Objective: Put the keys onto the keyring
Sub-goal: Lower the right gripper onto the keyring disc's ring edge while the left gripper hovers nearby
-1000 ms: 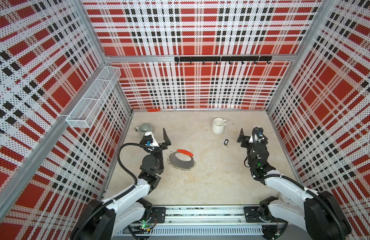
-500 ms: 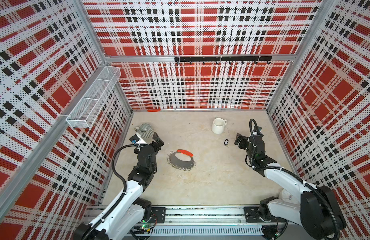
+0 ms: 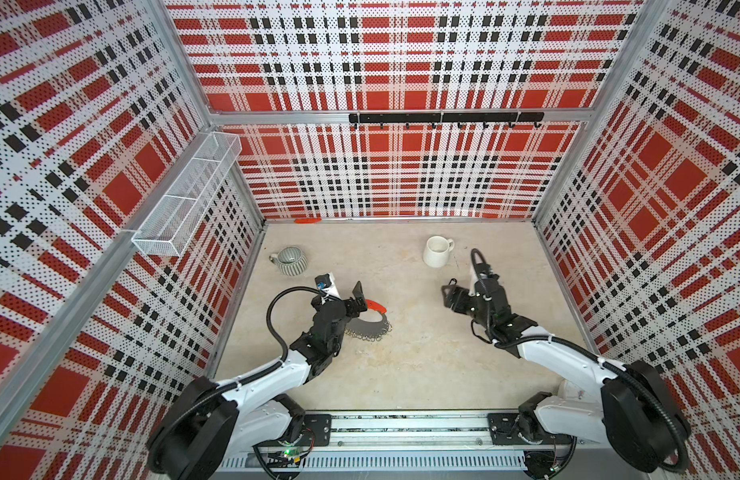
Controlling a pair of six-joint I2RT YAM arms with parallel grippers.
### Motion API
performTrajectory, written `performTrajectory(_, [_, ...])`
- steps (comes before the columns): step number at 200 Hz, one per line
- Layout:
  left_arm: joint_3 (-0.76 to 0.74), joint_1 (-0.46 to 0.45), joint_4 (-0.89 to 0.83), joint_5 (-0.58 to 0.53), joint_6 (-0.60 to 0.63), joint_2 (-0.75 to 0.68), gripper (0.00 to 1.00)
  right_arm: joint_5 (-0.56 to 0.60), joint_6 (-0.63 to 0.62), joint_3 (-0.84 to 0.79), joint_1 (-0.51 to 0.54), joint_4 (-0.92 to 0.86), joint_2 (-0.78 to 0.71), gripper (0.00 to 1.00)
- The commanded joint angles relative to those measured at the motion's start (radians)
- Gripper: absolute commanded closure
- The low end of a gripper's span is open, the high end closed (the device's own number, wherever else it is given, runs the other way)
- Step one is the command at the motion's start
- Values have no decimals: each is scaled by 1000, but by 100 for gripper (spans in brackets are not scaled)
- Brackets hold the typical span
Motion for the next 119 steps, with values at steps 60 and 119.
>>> performTrajectory(60, [-12,54,12,4,-69,-4,2,-260,43,194,218,90,348,54])
performTrajectory(119, [-21,53,25,-8,-66,-10,2,-308,-49,271,226,-13,461,69])
